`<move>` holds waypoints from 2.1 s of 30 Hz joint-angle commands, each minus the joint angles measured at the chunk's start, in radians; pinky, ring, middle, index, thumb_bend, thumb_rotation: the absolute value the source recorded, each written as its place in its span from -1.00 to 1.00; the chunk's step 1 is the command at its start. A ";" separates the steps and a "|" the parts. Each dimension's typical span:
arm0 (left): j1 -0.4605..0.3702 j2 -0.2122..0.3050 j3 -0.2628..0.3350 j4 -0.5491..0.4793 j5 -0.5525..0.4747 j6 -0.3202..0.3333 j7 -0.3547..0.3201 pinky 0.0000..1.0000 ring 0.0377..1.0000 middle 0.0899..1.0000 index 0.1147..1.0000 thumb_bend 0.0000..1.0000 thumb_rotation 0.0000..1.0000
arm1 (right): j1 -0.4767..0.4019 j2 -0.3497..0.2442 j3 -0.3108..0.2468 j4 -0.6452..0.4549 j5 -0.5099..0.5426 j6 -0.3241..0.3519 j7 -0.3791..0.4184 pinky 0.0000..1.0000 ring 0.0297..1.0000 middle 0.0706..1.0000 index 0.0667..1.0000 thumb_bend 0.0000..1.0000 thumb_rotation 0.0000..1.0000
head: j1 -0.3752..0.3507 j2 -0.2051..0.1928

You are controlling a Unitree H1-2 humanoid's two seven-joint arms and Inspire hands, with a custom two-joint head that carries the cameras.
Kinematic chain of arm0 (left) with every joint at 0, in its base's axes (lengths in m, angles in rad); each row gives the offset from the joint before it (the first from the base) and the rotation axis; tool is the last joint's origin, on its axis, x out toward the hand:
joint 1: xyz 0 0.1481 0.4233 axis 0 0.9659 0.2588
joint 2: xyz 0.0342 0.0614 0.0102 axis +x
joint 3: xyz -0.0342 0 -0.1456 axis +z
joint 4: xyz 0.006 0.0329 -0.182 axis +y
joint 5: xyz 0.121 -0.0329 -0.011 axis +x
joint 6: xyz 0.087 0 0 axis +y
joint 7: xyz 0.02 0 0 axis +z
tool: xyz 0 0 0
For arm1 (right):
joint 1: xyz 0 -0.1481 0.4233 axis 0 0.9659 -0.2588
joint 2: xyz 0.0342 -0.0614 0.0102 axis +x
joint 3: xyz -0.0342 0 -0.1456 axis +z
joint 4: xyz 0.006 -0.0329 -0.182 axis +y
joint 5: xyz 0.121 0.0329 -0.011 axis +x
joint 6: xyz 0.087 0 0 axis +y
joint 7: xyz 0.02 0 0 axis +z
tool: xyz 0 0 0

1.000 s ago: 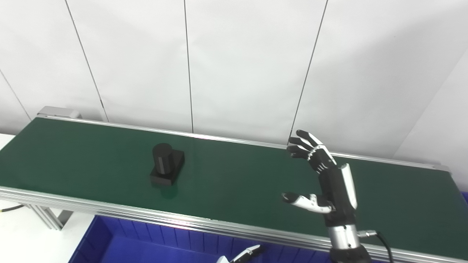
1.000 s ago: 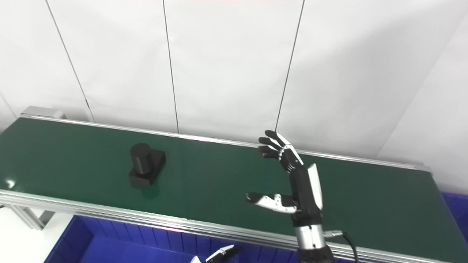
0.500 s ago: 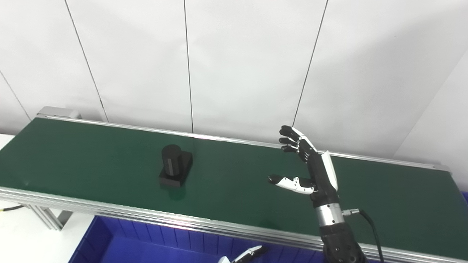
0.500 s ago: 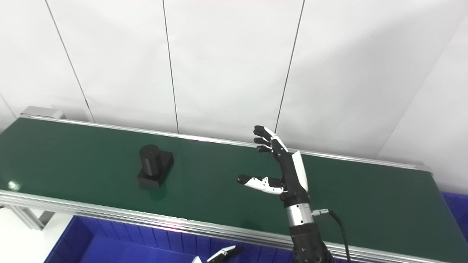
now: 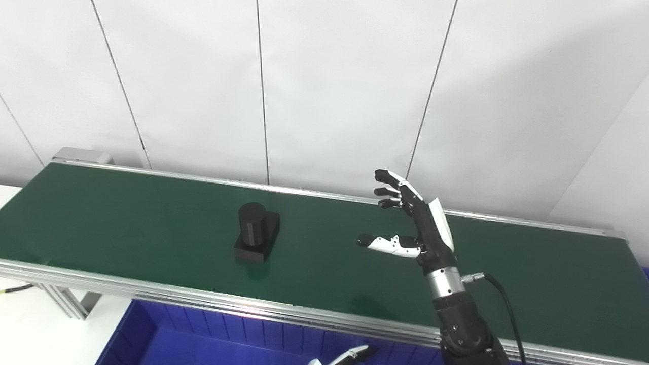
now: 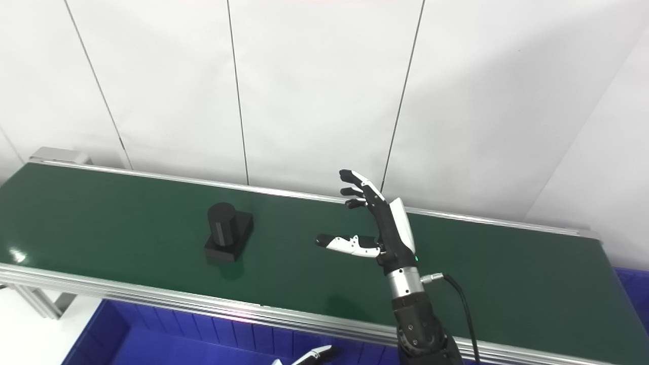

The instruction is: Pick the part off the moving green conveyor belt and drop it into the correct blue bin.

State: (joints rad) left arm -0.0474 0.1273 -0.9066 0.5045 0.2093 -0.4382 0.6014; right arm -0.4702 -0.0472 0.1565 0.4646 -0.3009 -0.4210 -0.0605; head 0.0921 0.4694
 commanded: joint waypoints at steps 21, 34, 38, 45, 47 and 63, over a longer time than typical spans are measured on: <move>-0.013 0.000 -0.011 -0.038 0.016 -0.032 0.006 0.67 0.66 0.69 0.67 0.72 0.94 | -0.131 0.006 0.049 0.067 -0.150 0.082 -0.048 0.42 0.62 0.69 0.67 0.98 0.02 | 0.010 0.006; -0.001 -0.005 -0.005 -0.059 0.019 -0.032 0.003 0.64 0.65 0.67 0.65 0.72 0.92 | -0.158 0.002 0.071 0.152 -0.202 0.093 -0.079 0.92 0.75 0.70 0.67 1.00 0.15 | 0.022 0.009; 0.002 -0.009 -0.007 -0.061 0.023 -0.032 0.009 0.63 0.65 0.67 0.64 0.70 0.92 | -0.156 -0.002 0.075 0.165 -0.205 0.098 -0.083 0.94 0.76 0.70 0.66 1.00 0.17 | 0.027 0.011; 0.007 -0.006 -0.008 -0.072 0.022 -0.032 0.006 0.64 0.65 0.67 0.64 0.68 0.91 | -0.152 -0.005 0.086 0.196 -0.204 0.098 -0.089 0.95 0.76 0.69 0.65 1.00 0.18 | 0.028 0.014; 0.009 -0.006 -0.007 -0.075 0.022 -0.032 0.007 0.63 0.64 0.66 0.64 0.68 0.90 | -0.150 -0.006 0.089 0.202 -0.206 0.097 -0.092 0.90 0.78 0.70 0.65 1.00 0.16 | 0.029 0.014; 0.015 0.000 -0.008 -0.079 0.028 -0.032 0.008 0.65 0.65 0.65 0.63 0.69 0.91 | -0.154 -0.023 0.100 0.288 -0.190 0.083 -0.104 0.82 0.76 0.71 0.64 1.00 0.09 | 0.024 0.015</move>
State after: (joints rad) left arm -0.0289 0.1283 -0.9145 0.4537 0.2279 -0.4382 0.5997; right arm -0.5802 -0.0704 0.2589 0.7681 -0.5039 -0.3226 -0.1443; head 0.1166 0.4817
